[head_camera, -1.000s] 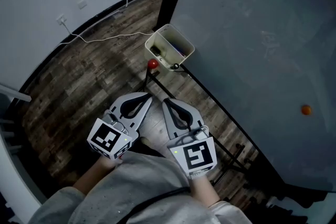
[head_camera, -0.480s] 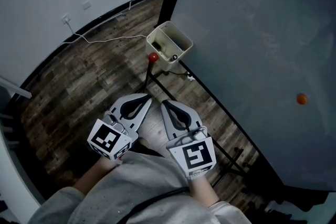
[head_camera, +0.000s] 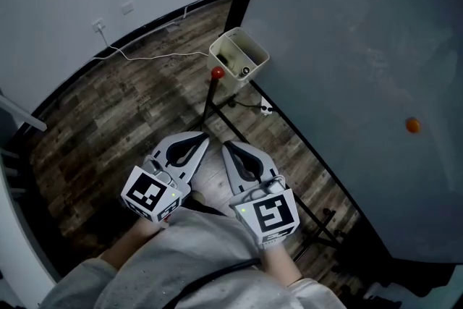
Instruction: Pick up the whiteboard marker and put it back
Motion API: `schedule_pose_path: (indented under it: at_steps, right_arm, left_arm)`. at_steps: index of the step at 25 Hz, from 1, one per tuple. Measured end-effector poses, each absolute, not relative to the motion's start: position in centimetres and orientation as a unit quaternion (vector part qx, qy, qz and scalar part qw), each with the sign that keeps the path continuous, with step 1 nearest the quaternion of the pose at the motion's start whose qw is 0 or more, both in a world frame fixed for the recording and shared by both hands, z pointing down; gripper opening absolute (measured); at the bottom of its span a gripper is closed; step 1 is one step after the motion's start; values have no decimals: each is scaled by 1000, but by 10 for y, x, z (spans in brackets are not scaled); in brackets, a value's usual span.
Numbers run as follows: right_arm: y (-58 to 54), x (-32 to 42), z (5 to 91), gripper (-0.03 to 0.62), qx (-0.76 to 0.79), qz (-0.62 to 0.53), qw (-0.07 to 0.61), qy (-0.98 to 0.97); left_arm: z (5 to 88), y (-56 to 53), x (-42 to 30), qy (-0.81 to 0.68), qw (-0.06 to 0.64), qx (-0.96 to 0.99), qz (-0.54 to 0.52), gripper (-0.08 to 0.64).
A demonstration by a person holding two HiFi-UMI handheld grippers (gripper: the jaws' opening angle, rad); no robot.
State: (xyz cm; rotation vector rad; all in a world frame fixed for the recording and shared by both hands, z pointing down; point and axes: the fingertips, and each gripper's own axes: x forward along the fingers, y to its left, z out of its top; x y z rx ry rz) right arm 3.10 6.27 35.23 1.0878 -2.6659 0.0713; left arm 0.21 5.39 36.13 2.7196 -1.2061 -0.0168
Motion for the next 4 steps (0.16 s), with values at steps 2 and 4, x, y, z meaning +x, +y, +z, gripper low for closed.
schedule_pose_path:
  at_steps: [2, 4]
  right_arm:
    - [68, 29, 353, 20, 372, 23, 130, -919]
    - [74, 27, 353, 20, 371, 23, 130, -919]
  left_arm:
    - [362, 60, 0, -408, 84, 909, -6, 15]
    - [363, 67, -3, -411, 85, 908, -6, 15]
